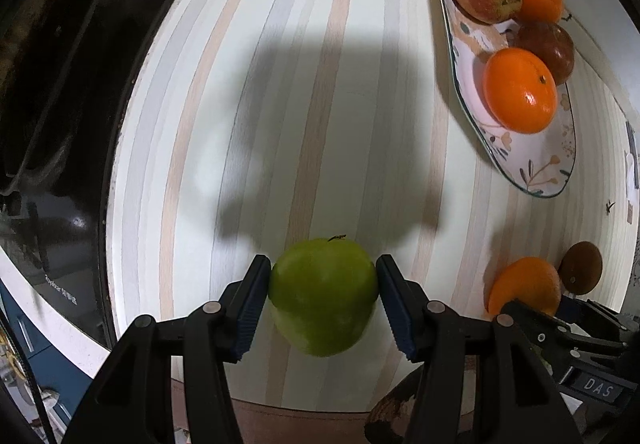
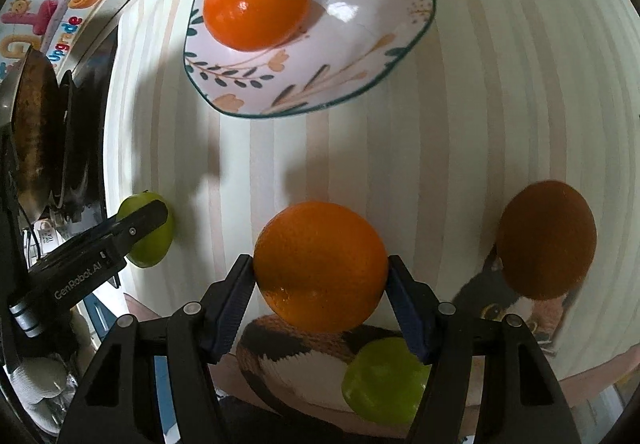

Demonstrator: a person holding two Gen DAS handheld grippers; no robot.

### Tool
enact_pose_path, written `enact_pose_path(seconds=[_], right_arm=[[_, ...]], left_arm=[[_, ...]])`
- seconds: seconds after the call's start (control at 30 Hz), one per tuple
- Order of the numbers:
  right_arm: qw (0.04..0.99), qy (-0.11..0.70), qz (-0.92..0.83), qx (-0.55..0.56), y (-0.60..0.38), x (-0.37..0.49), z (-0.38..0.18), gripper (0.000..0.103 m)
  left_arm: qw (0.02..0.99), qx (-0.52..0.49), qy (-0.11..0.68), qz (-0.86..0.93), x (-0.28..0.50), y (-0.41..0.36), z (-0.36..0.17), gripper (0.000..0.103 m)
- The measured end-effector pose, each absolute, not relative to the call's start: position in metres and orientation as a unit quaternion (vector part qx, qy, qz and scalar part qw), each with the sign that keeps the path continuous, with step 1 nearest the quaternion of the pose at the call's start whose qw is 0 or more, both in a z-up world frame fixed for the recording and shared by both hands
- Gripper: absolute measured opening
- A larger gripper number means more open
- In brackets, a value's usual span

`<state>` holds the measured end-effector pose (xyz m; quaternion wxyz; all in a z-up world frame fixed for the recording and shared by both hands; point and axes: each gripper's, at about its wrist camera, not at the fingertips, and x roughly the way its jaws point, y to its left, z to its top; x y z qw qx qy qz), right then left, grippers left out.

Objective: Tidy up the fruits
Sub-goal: 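Carry the green apple and orange onto the plate and release both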

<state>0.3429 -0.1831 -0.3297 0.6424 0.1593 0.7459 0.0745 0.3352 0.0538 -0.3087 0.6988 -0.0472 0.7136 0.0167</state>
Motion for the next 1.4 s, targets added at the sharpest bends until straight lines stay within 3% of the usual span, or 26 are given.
enact_pose_path(seconds=[0.27,0.53,0.87,1.1,1.4], right_arm=[[0.652,0.742,0.081,0.134,-0.171,0.339,-0.328,0.068],[0.677,0.711,0.093,0.168,-0.175,0.350,-0.300,0.068],[0.740,0.633,0.080,0.212,-0.206,0.445,-0.242,0.068],[0.752,0.622,0.074,0.204,-0.192,0.504,-0.246,0.068],[0.750,0.623,0.059,0.214,-0.188,0.516,-0.267,0.068]], left_arm=[[0.698,-0.046,0.715,0.018,0.342,0.032,-0.303,0.052],[0.718,-0.072,0.692,-0.020,0.350,0.001,-0.253,0.052],[0.761,-0.060,0.639,-0.092,0.485,-0.042,-0.174,0.052],[0.750,-0.026,0.654,-0.098,0.570,-0.052,-0.193,0.052],[0.719,-0.048,0.685,-0.110,0.602,-0.057,-0.241,0.052]])
